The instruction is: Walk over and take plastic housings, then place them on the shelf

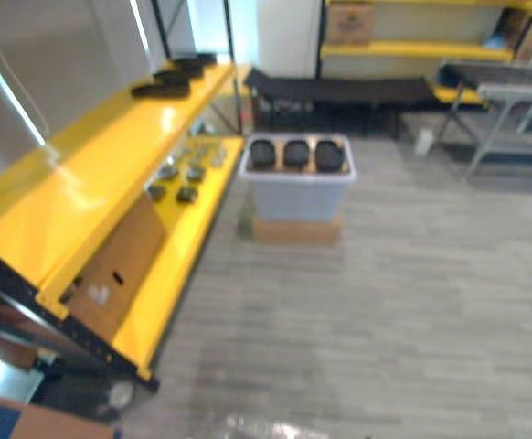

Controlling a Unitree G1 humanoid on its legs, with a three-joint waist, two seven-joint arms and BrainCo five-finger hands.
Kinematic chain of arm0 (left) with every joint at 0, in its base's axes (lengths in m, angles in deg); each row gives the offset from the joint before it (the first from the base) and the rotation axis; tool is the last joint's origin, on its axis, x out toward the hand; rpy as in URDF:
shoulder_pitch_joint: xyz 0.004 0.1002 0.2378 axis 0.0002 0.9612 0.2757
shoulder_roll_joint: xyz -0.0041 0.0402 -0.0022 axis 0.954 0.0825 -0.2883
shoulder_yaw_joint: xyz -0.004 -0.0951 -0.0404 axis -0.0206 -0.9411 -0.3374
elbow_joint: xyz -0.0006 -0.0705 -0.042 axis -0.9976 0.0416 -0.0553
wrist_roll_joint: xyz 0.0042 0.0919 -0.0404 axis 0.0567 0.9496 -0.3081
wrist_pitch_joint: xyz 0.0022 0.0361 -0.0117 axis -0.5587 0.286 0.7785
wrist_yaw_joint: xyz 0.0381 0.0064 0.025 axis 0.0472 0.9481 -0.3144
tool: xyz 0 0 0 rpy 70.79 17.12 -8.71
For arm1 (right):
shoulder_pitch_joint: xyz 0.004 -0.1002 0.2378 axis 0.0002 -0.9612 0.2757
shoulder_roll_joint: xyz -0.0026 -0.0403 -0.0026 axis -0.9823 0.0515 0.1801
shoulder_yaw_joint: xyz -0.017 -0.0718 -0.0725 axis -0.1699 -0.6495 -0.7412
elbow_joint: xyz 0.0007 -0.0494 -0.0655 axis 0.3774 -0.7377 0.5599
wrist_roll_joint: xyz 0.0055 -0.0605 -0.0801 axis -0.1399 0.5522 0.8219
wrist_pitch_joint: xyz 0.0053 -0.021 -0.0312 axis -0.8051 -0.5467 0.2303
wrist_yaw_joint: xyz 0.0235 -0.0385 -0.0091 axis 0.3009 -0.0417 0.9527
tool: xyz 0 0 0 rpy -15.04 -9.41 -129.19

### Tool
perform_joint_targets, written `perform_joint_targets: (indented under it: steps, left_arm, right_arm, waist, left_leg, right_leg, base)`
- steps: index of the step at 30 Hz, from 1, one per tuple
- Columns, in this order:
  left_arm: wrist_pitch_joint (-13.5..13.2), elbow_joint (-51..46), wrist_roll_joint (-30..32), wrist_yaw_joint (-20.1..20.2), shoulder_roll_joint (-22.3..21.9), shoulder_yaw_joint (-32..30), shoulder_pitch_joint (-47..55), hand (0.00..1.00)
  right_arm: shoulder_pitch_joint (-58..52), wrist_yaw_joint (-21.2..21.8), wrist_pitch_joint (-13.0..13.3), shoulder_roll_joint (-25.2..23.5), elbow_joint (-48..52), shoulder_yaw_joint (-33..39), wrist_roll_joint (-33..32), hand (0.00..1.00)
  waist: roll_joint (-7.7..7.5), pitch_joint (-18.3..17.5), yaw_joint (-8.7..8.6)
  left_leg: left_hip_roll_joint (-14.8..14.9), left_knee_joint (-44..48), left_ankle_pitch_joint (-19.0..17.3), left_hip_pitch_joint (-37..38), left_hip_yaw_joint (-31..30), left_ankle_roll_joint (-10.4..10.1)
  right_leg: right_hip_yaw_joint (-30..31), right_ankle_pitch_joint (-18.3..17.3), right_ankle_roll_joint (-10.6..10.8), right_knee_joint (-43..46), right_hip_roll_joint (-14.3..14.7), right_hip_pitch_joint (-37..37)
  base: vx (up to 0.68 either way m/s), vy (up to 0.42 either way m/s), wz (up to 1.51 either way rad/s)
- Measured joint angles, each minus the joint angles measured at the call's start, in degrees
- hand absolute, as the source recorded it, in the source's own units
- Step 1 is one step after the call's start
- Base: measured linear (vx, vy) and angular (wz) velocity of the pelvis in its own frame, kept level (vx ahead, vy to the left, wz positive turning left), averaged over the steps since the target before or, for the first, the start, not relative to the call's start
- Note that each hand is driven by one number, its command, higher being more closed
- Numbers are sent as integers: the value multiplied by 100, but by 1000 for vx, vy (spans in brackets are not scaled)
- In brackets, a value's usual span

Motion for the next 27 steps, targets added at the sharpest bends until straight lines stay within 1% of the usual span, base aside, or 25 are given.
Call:
perform_joint_targets:
  steps: [1,3,4,6,8,11,13,18,22,25,27]
  left_arm:
    - [26,23,-30,13,10,-1,-15,0]
    - [60,92,-31,13,26,-3,-40,0]
    - [56,139,-29,15,26,-3,-61,0]
    - [7,147,-28,28,25,3,-53,0]
    - [-118,149,-34,124,16,21,-42,0]
    - [-109,149,-30,222,29,28,-42,0]
    - [-143,146,-30,245,43,29,-55,0]
    - [-165,139,-27,294,56,30,-61,0]
    - [-163,141,-27,301,57,46,-60,0]
    - [-170,141,-89,299,58,47,-50,0]
    - [-170,141,-216,300,63,45,-40,0]
  right_arm:
    - [4,-1,-17,0,-20,114,-23,0]
    - [-1,3,-68,-53,-24,252,-88,0]
    - [-23,3,-94,-89,-68,296,-104,0]
    - [-19,3,-105,-92,-143,335,-122,0]
    - [-5,3,-106,-86,-143,337,-127,0]
    - [38,24,-114,-90,-142,342,-224,0]
    - [68,111,-111,-112,-142,388,-246,0]
    - [104,250,-78,-140,-144,457,-247,0]
    - [102,286,-64,-139,-144,450,-243,0]
    - [101,412,-74,-122,-144,434,-211,0]
    - [102,512,-102,-114,-145,431,-182,0]
  waist:
    - [28,-15,-3]
    - [5,6,-15]
    - [-11,24,-15]
    - [-14,21,-15]
    - [-11,19,-13]
    - [17,40,-14]
    - [-1,135,-18]
    - [-21,182,-25]
    - [-18,184,-33]
    - [-25,191,-31]
    - [-57,213,-28]
  left_leg:
    - [-22,-153,88,18,44,4]
    - [-78,-428,221,150,37,31]
    - [-109,-617,286,300,36,7]
    - [-135,-826,352,484,45,-35]
    - [-150,-1028,413,582,100,-69]
    - [-169,-1110,439,634,154,-72]
    - [-174,-1114,438,681,162,-73]
    - [-185,-1120,439,687,168,-74]
    - [-183,-1152,444,705,186,-81]
    - [-181,-1156,444,749,218,-81]
    - [-178,-1155,443,754,276,-81]
  right_leg:
    - [-35,94,29,-125,-14,-23]
    - [-90,181,36,-264,-25,64]
    - [-113,226,62,-348,-27,177]
    - [-137,228,67,-408,-21,287]
    - [-143,227,69,-435,-12,291]
    - [-146,213,92,-441,-18,283]
    - [-160,204,122,-438,-23,362]
    - [-201,172,172,-423,-38,360]
    - [-199,171,171,-423,-35,355]
    - [-147,171,158,-424,-28,354]
    - [-106,190,129,-432,-19,348]
  base:
    - [56,33,-9]
    - [89,33,-2]
    - [108,24,1]
    - [94,19,-2]
    - [64,10,-8]
    - [56,7,-5]
    - [0,0,0]
    - [-14,-5,1]
    - [-59,-17,-3]
    - [-49,-6,-8]
    - [-47,-4,-15]
